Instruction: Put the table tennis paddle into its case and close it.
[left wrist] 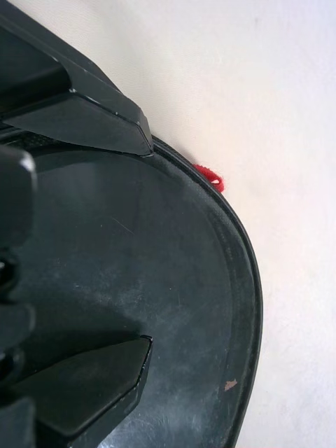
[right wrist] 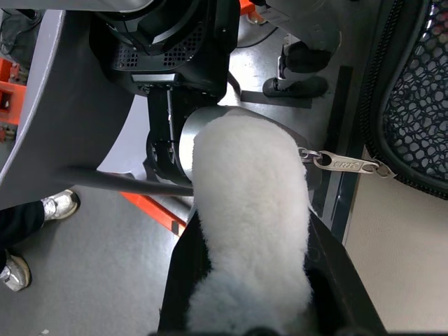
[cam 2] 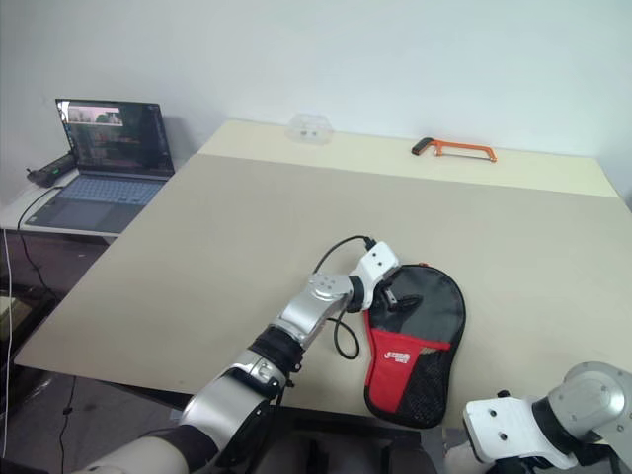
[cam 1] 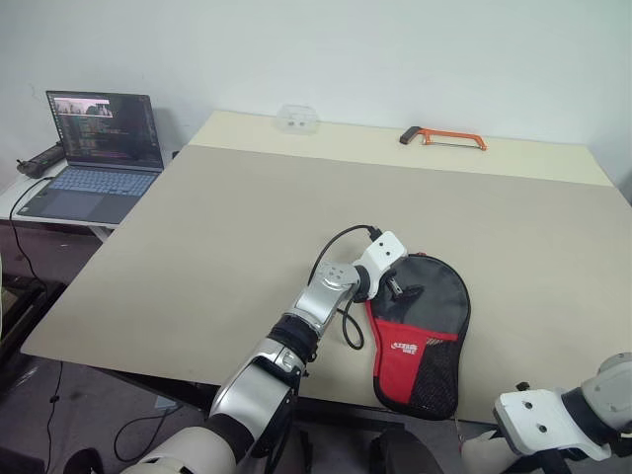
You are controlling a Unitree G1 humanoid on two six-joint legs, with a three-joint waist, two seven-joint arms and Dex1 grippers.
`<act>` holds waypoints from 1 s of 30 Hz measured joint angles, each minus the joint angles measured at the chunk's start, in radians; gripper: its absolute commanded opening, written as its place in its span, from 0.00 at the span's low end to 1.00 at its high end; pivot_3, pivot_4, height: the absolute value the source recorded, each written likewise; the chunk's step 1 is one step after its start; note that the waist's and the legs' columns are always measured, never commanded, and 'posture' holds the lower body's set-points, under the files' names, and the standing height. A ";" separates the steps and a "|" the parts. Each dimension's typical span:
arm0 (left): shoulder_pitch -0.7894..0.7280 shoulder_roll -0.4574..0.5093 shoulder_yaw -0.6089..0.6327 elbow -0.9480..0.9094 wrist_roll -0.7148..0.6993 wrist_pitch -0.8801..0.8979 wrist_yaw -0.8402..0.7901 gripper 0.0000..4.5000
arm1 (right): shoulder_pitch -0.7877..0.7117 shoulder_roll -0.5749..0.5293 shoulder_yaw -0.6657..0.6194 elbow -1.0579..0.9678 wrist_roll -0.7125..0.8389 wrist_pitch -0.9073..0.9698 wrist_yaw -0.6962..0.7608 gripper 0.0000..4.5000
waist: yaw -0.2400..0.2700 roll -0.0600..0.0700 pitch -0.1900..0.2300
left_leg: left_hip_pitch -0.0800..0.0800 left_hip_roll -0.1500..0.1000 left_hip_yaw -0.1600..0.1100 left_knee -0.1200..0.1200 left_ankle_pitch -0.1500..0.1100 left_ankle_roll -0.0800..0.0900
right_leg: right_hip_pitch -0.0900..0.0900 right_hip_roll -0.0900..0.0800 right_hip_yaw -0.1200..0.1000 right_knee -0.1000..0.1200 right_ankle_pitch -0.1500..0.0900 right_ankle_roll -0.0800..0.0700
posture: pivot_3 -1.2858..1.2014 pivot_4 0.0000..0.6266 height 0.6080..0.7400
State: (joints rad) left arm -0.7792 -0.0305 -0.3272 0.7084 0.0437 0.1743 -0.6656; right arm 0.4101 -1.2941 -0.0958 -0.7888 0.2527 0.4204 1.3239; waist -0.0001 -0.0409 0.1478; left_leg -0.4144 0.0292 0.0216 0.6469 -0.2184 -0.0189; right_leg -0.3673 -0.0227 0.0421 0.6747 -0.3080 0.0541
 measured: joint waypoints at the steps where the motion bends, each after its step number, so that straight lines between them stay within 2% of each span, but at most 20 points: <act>1: 0.000 0.000 0.000 0.003 0.000 0.000 0.000 1.00 | -0.011 -0.001 0.000 0.007 0.000 -0.001 0.002 0.08 | 0.000 0.000 0.000 | 0.000 0.000 0.000 0.000 0.000 0.000 | 0.000 0.000 0.000 0.000 0.000 0.000 | 0.52 0.24 1.00; 8: -0.006 0.004 0.001 0.010 0.000 -0.002 0.003 1.00 | -0.218 -0.023 0.000 0.176 -0.025 -0.024 0.001 0.08 | -0.002 0.000 0.000 | 0.001 0.000 0.001 0.000 0.000 0.000 | 0.000 0.000 0.001 0.000 0.000 0.000 | 0.52 0.24 1.00; 12: -0.008 0.003 -0.001 0.010 0.001 -0.003 0.003 1.00 | -0.330 -0.022 0.052 0.242 -0.081 -0.044 -0.023 0.08 | -0.002 0.001 0.000 | 0.000 0.000 0.001 0.000 0.000 0.000 | 0.000 -0.001 0.001 0.000 0.002 -0.003 | 0.52 0.24 1.00; 14: -0.008 0.002 -0.001 0.009 0.001 -0.003 0.003 1.00 | -0.350 -0.020 0.090 0.257 -0.107 -0.051 -0.028 0.24 | -0.002 0.001 0.000 | 0.000 0.000 0.001 0.000 0.000 0.000 | -0.001 -0.001 0.002 0.000 0.002 -0.004 | 0.52 0.24 1.00; 15: -0.008 0.002 -0.001 0.008 0.001 -0.003 0.003 1.00 | -0.354 -0.020 0.108 0.265 -0.118 -0.058 -0.029 0.28 | -0.002 0.001 0.000 | 0.000 0.000 0.001 0.000 0.000 0.000 | -0.001 -0.001 0.002 0.000 0.002 -0.004 | 0.52 0.24 1.00; 18: -0.006 0.004 -0.001 0.003 0.001 -0.003 0.004 1.00 | -0.357 -0.021 0.147 0.294 -0.153 -0.070 -0.026 0.49 | -0.002 0.001 0.000 | 0.000 0.000 0.002 0.000 0.000 0.000 | -0.001 -0.001 0.002 0.000 0.002 -0.004 | 0.52 0.24 1.00; 24: 0.015 0.037 -0.010 -0.060 0.002 0.018 -0.023 1.00 | -0.392 -0.051 0.143 0.346 -0.152 -0.091 0.011 0.97 | -0.007 0.002 0.000 | 0.000 0.001 0.002 -0.001 0.000 0.000 | -0.002 0.000 0.002 0.000 0.002 -0.004 | 0.52 0.24 1.00; 30: 0.053 0.167 -0.014 -0.222 -0.007 0.094 -0.158 1.00 | -0.520 -0.071 0.111 0.468 -0.139 -0.124 0.056 0.99 | -0.018 0.010 0.006 | 0.000 0.001 0.003 -0.001 0.000 0.000 | -0.003 0.000 0.003 0.000 0.002 -0.005 | 0.52 0.24 1.00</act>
State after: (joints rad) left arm -0.7265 0.1363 -0.3416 0.4863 0.0365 0.2684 -0.8232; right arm -0.1101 -1.3655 0.0148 -0.3203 0.1137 0.2963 1.3796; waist -0.0184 -0.0311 0.1537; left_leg -0.4146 0.0304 0.0248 0.6454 -0.2184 -0.0189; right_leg -0.3703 -0.0231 0.0451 0.6751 -0.3058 0.0490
